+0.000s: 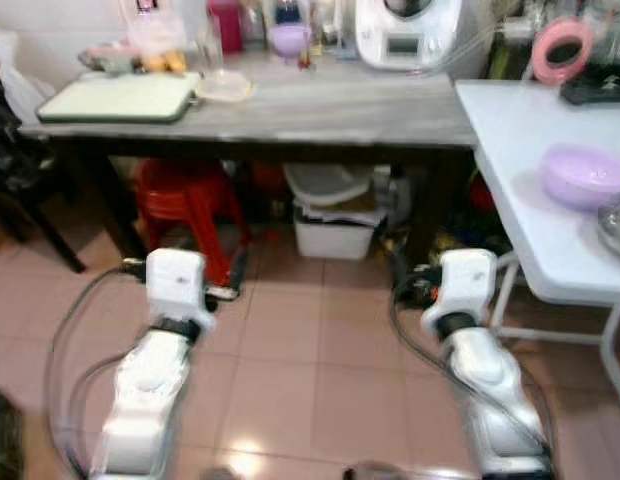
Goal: Setting the table
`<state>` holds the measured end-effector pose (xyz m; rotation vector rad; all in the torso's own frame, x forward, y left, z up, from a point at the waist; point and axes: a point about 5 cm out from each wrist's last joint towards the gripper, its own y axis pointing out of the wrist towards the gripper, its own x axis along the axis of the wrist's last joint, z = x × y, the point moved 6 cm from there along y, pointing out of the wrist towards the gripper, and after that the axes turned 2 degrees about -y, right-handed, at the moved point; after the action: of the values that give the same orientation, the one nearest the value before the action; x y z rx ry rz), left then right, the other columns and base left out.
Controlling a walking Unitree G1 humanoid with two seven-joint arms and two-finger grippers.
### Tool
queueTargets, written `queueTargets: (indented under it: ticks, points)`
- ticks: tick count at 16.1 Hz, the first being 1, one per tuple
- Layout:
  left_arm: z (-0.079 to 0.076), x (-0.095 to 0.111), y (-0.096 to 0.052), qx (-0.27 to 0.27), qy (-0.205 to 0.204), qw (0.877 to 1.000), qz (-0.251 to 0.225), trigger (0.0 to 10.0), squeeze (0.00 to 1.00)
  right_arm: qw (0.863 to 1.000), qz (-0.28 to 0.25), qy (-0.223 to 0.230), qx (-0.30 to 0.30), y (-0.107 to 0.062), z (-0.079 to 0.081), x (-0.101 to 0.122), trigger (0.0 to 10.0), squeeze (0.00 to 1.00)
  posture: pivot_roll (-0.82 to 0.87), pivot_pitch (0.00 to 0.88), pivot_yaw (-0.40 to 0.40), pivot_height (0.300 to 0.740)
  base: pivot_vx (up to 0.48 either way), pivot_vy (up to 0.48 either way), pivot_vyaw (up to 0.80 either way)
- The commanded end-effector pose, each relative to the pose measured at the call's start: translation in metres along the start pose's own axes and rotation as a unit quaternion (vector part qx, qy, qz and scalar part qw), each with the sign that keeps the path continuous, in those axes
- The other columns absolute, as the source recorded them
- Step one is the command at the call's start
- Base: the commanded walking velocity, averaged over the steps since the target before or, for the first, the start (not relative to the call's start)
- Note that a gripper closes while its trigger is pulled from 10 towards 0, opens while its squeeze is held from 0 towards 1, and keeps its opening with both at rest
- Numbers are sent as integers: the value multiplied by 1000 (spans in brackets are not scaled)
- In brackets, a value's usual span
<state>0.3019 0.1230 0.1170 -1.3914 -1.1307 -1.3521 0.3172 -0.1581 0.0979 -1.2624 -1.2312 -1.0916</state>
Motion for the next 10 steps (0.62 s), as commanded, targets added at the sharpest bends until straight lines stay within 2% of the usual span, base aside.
queueTargets:
  ticks: [1, 3, 6, 10]
  points:
    - [1, 7, 1, -7, 6, 1000, -8, 10000, 0, 1000, -3, 10, 6, 2, 3, 4, 10000, 0, 5, 16, 33, 740, 0, -454, 0]
    - [-4, 8, 1, -21, 7, 1000, -8, 10000, 0, 1000, -5, 15, -1, 3, 0, 6, 10000, 0, 5, 18, 34, 740, 122, -426, 0]
    - [-11, 9, 1, -42, 7, 999, -9, 10000, 0, 1000, -5, 18, -17, 4, -9, 6, 10000, 0, 6, 18, 36, 740, 276, -389, 0]
    - [-21, 12, 0, -71, 9, 997, -11, 10000, 0, 999, -14, 26, -24, 3, -11, 10, 10000, 0, 7, 21, 37, 740, 329, -345, 0]
